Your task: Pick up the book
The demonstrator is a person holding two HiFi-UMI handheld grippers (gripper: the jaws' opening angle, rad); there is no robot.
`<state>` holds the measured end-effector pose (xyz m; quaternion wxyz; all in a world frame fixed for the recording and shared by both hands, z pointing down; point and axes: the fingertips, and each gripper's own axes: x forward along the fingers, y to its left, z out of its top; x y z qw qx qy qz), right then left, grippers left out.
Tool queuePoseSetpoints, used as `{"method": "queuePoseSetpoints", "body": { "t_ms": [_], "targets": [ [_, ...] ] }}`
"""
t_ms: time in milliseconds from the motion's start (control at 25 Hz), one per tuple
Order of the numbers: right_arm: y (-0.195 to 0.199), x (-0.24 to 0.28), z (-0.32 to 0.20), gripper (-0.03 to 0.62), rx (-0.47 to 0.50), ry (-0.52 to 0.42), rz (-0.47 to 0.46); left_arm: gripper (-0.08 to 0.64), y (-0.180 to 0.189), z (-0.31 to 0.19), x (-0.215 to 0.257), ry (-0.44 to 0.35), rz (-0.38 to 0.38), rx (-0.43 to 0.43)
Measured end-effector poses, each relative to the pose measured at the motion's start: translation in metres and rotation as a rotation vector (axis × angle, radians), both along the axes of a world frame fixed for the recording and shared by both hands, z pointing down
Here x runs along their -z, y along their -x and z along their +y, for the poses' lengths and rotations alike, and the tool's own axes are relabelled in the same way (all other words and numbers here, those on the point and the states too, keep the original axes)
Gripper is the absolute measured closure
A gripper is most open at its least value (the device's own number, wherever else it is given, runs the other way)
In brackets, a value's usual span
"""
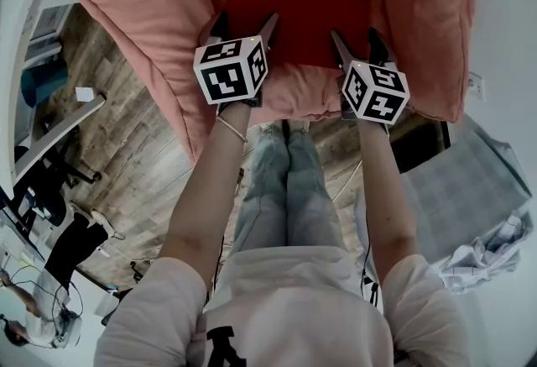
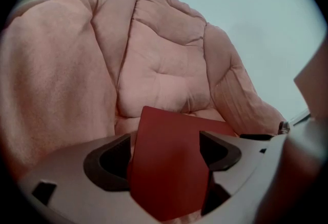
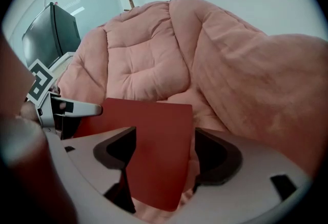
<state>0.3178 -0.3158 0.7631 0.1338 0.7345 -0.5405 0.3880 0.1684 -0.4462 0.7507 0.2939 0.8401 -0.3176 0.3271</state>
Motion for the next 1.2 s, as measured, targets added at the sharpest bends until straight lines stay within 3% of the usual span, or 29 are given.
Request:
{"method": "queuePoseSetpoints", "body": {
  "t_ms": [360,720,1000,1200],
  "targets": [
    [0.003,-0.021,-0.003,0.213,0.006,0.015,-0.126,0.15,-0.002,0.001,-0.025,0.095,-0.015,-0.023],
    [0.006,-0.037,-0.009,0.212,0.045,-0.012,-0.294,0.15,-0.005,0.003,-0.038,0.131,-0.008,-0.025],
    [0.005,-0.039,-0.007,0.212,0.008,-0.074,-0.227,0.15,-0.006,0.004,-0.039,0.085,-0.002,-0.03],
    [0.005,-0.028,-0.002,0.212,-0.005,-0.042,-0.223,0.15,-0.009,0.009,-0.023,0.015,0.009,-0.047]
  ]
}}
